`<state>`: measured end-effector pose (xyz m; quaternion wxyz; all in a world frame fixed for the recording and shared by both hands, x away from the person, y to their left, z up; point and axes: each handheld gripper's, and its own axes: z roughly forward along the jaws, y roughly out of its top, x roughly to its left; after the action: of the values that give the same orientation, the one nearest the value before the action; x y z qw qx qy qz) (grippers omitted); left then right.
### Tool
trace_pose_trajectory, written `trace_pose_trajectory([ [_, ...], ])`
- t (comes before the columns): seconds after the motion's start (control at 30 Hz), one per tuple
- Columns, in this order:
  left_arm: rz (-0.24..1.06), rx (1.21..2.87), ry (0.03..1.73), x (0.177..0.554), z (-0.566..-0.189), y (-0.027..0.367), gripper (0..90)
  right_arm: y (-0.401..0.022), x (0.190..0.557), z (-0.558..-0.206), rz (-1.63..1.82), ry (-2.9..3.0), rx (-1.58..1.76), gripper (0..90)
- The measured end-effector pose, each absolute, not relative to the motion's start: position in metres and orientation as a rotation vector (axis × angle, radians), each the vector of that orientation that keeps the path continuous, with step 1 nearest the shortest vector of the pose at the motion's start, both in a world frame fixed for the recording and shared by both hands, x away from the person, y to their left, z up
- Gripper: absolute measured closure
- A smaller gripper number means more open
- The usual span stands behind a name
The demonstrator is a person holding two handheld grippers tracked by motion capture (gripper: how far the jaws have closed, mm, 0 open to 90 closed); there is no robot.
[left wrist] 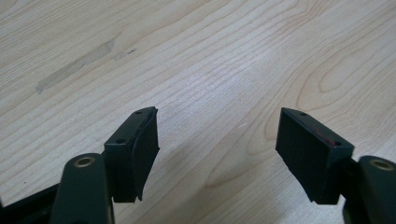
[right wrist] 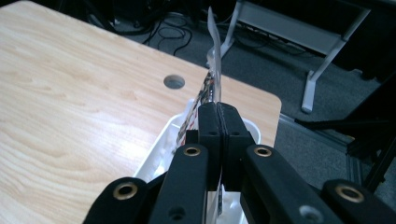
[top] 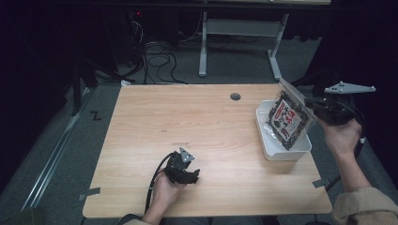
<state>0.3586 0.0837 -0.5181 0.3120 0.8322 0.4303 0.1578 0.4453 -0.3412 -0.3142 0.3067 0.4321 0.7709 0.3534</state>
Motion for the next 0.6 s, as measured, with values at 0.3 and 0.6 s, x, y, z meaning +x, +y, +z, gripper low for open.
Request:
trace_pose_trajectory([
  [0.3,0.406,2.199,1.137,0.359,-0.519,0.083,30.3,-0.356,0.445,-0.329,0.913,2.045,1.202,86.1],
  [0.6,0.393,2.192,1.139,0.359,-0.519,0.084,30.3,-0.366,0.45,-0.335,0.899,2.037,1.257,82.9],
])
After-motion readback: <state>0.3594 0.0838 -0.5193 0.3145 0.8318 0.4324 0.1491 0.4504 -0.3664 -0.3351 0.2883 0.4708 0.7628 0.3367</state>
